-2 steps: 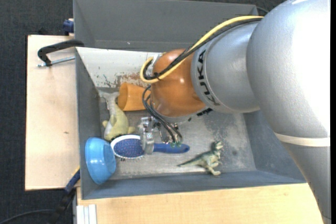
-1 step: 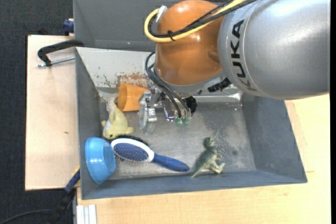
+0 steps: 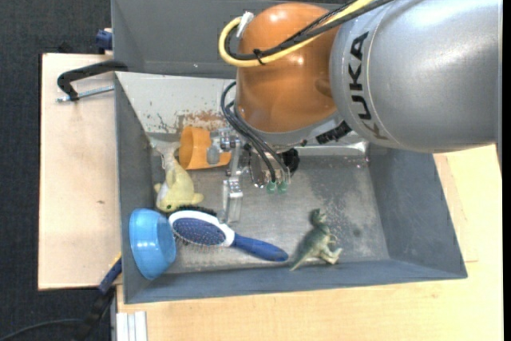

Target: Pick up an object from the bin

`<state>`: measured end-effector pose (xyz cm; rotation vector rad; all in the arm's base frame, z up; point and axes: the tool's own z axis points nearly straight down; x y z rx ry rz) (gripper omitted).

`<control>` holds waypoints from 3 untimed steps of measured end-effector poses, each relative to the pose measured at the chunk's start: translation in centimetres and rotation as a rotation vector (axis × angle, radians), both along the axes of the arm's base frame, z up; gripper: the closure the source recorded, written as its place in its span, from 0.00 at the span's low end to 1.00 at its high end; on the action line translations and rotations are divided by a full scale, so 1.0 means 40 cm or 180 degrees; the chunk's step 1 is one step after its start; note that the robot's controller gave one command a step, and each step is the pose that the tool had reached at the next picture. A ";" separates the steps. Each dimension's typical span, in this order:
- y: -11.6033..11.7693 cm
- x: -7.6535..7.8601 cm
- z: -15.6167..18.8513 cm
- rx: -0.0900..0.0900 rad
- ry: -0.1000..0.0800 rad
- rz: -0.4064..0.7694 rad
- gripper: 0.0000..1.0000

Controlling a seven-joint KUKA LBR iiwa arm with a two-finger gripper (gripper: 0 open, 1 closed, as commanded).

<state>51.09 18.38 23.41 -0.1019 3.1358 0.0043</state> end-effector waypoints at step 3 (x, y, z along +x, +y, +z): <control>0.000 0.127 0.304 -0.0005 -0.0040 0.1255 1.00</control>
Offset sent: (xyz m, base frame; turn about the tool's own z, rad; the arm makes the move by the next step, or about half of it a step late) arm 0.0132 0.0215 -0.1489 -0.4028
